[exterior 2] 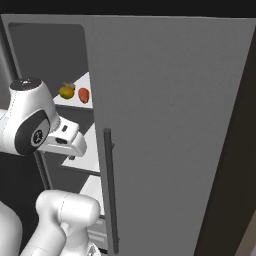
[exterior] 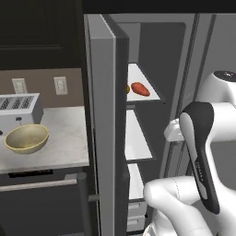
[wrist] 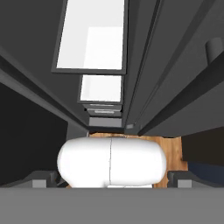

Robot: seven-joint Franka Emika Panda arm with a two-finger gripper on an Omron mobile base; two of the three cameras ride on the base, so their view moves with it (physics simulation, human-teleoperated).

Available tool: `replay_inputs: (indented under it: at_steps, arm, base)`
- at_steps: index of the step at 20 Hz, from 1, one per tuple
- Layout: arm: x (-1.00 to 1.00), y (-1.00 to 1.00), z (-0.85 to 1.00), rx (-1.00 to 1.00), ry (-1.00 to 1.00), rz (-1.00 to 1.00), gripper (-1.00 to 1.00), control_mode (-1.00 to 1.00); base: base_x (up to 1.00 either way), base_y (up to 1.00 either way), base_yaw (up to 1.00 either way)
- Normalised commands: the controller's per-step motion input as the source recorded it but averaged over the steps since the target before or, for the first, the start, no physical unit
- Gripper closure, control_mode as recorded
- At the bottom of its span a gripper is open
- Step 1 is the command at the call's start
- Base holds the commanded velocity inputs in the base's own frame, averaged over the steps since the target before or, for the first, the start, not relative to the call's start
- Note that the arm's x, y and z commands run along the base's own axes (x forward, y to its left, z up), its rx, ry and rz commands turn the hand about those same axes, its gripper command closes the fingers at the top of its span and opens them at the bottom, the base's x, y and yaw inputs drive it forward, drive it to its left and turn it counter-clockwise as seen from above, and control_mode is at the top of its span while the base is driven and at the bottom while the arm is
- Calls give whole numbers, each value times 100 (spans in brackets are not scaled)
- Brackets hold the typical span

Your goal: Take the sweet potato, orange, and garlic from the freezer and place them in the bowl on the counter.

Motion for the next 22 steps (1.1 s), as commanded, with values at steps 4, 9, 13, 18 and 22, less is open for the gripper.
replay_inputs:
  at_steps: [4,9,13,18,22]
  arm:
    - [0,0,0,0,0,0,-100,100]
    - [0,0,0,0,0,0,-100,100]
    - [0,0,0,0,0,0,-100,100]
    - [0,0,0,0,0,0,-100,100]
    - [0,0,0,0,0,0,-100,100]
  base:
    - [0,8,0]
    - [0,23,0]
    - [0,34,-3]
    - [0,44,-8]
    - [0,50,-9]
